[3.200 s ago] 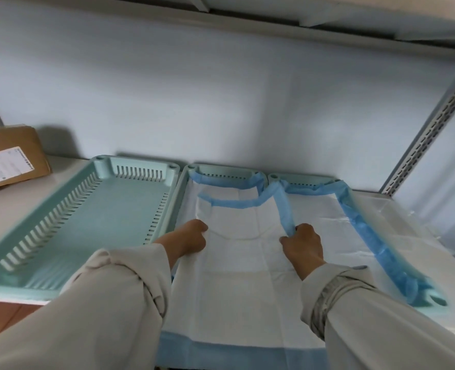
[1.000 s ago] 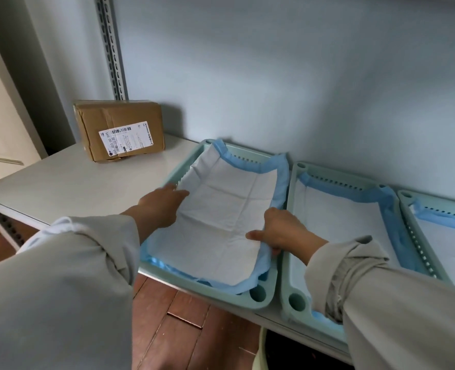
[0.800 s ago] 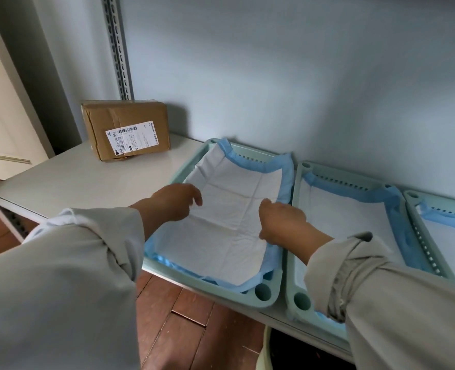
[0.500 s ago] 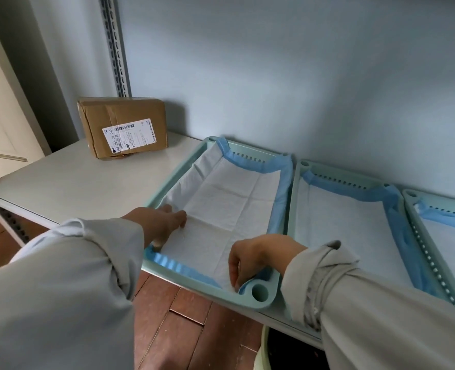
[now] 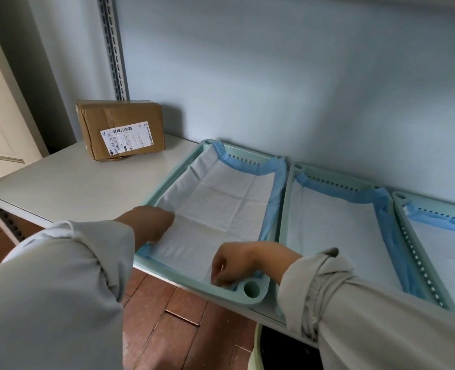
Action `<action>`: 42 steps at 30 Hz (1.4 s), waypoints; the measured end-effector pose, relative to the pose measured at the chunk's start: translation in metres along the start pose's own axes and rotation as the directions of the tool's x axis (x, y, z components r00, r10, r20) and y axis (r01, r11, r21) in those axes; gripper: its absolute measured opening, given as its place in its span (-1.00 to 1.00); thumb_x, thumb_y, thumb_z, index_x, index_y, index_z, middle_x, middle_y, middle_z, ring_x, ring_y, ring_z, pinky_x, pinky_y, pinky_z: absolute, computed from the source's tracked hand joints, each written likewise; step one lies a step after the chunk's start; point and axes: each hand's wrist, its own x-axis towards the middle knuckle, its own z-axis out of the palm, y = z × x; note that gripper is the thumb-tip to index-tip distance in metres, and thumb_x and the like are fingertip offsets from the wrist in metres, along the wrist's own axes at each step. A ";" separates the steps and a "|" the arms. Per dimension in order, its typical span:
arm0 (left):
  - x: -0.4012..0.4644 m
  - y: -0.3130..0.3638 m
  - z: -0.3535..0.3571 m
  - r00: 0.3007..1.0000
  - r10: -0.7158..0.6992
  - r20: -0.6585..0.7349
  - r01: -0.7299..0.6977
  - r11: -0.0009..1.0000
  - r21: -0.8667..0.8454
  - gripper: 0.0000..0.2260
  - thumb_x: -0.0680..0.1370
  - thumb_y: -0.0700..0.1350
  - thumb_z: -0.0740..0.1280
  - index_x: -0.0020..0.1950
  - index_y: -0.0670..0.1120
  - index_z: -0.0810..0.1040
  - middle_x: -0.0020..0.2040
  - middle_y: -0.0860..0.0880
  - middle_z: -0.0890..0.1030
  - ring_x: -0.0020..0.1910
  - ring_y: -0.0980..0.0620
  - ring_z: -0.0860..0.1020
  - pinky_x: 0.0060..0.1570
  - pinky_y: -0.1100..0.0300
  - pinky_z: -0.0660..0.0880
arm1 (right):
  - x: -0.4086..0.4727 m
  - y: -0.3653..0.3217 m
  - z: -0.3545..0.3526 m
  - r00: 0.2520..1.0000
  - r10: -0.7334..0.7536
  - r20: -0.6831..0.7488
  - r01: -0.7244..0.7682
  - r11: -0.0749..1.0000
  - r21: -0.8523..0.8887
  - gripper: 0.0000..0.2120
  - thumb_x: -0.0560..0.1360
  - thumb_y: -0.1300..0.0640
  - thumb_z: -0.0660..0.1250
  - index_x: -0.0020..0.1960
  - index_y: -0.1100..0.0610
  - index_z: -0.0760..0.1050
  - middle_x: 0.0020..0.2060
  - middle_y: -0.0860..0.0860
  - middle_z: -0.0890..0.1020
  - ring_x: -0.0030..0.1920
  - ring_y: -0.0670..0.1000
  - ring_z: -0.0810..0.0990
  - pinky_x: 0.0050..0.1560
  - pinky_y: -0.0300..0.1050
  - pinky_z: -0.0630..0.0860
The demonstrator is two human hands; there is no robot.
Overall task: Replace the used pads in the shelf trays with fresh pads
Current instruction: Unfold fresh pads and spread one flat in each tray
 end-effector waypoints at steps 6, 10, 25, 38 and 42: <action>-0.003 0.011 -0.008 0.990 0.006 0.140 -0.021 0.994 0.103 -0.80 0.41 -0.13 0.43 0.01 -0.11 0.60 -0.05 -0.06 0.62 0.04 -0.04 0.59 0.11 0.17 0.48 | 0.005 0.000 -0.003 0.997 -0.004 0.078 0.002 1.000 0.020 -0.74 0.49 0.22 0.36 0.17 0.15 0.59 0.03 0.01 0.58 0.00 -0.01 0.52 -0.08 -0.18 0.53; 0.016 0.029 -0.031 0.957 0.046 -0.285 -0.101 0.978 -0.182 -0.69 0.56 -0.22 0.21 0.30 -0.09 0.48 0.25 -0.09 0.52 0.19 -0.09 0.54 0.19 0.06 0.50 | 0.024 -0.001 -0.006 0.933 0.057 -0.355 -0.028 0.996 0.087 -0.70 0.58 0.14 0.21 0.31 0.08 0.47 0.29 0.05 0.50 0.25 0.09 0.48 0.32 0.01 0.42; 0.060 0.028 0.005 0.985 -0.087 -0.146 -0.008 0.834 -0.551 -0.08 0.35 0.15 0.49 0.52 -0.18 0.10 0.53 -0.18 0.00 0.53 -0.15 0.04 0.50 0.09 0.10 | 0.054 0.030 0.016 0.898 0.355 -0.261 -0.335 0.935 0.118 -0.18 0.54 -0.34 -0.01 0.53 0.00 -0.39 0.49 0.10 -0.40 0.48 0.26 -0.39 0.48 0.20 -0.21; 0.090 0.043 -0.044 0.899 0.070 -0.433 -0.255 0.887 -0.385 -0.58 0.61 -0.25 0.13 0.48 -0.14 0.25 0.47 -0.10 0.29 0.46 -0.06 0.26 0.42 0.08 0.25 | 0.102 0.020 -0.041 0.907 0.094 -0.411 -0.117 0.993 -0.031 -0.36 0.64 0.05 0.03 0.55 0.06 -0.29 0.54 0.06 -0.27 0.54 0.12 -0.27 0.51 0.11 -0.16; 0.117 0.036 -0.042 0.923 0.078 -0.376 -0.227 0.901 -0.370 -0.49 0.59 -0.06 0.23 0.50 -0.17 0.19 0.50 -0.16 0.21 0.50 -0.11 0.16 0.48 0.09 0.14 | 0.127 0.033 -0.043 0.932 0.022 -0.363 -0.055 0.995 -0.081 -0.31 0.60 -0.16 0.03 0.55 -0.01 -0.29 0.54 0.01 -0.26 0.54 0.10 -0.29 0.50 0.19 -0.17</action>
